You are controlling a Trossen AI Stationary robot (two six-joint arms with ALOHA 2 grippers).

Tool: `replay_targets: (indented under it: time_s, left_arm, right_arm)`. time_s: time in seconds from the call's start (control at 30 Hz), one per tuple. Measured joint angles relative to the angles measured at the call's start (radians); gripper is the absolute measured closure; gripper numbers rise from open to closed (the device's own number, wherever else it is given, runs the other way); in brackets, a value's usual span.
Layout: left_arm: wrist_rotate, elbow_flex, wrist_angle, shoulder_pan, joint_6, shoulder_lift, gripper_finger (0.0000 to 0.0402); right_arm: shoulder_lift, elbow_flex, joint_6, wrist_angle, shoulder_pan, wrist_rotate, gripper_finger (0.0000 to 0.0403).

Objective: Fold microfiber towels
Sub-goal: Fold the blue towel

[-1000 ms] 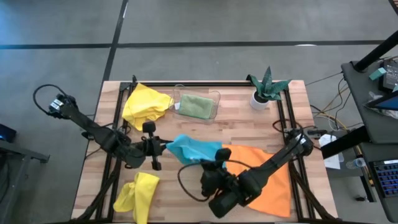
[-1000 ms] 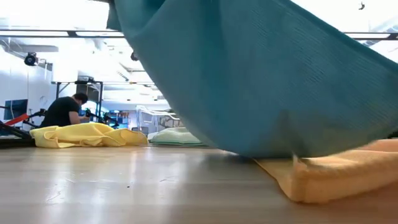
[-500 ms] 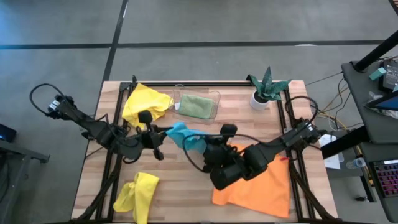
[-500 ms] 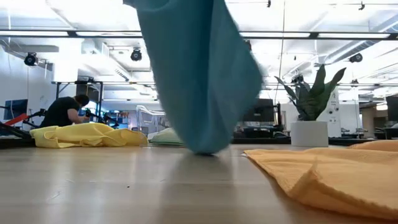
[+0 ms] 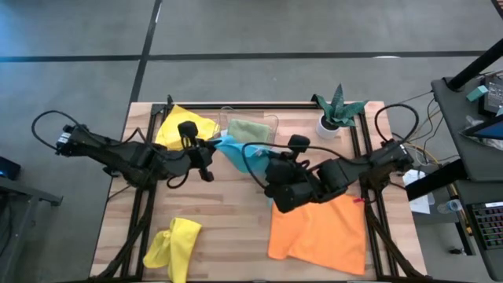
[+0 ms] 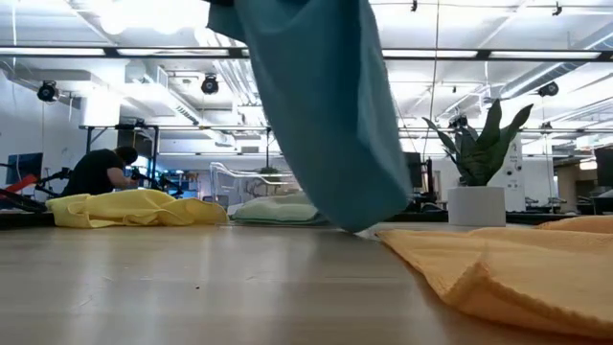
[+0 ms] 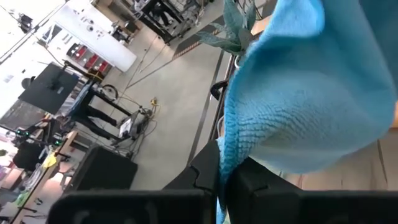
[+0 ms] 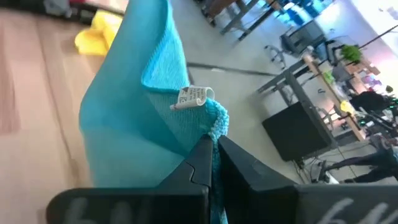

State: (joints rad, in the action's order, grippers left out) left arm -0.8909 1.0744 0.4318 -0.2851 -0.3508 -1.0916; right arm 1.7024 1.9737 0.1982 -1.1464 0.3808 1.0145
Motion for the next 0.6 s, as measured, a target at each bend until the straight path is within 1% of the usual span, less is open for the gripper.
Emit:
replay_targets:
  time_s: [0.1, 0.27, 0.37, 0.43, 0.5, 0.6]
  left_arm:
    - [0.001, 0.000, 0.010, 0.000, -0.006, 0.002, 0.0402]
    - [-0.001, 0.014, 0.067, -0.005, 0.005, 0.025, 0.0402]
    - [-0.001, 0.016, 0.087, -0.018, 0.035, 0.037, 0.0402]
    - [0.003, 0.018, 0.104, -0.028, 0.056, 0.041, 0.0402]
    - [0.037, 0.018, 0.110, -0.036, 0.067, 0.039, 0.0402]
    - [0.122, 0.016, 0.126, -0.036, 0.116, 0.014, 0.0402]
  right_arm:
    - [-0.006, -0.049, -0.001, 0.010, -0.011, -0.044, 0.0394]
    - [-0.033, -0.151, 0.000, 0.061, -0.022, -0.082, 0.0394]
    - [-0.074, -0.213, 0.009, 0.101, -0.022, -0.084, 0.0394]
    - [-0.108, -0.260, 0.025, 0.133, -0.022, -0.114, 0.0394]
    - [-0.140, -0.321, 0.051, 0.176, -0.025, -0.167, 0.0394]
    - [-0.178, -0.431, 0.086, 0.273, -0.026, -0.236, 0.0390]
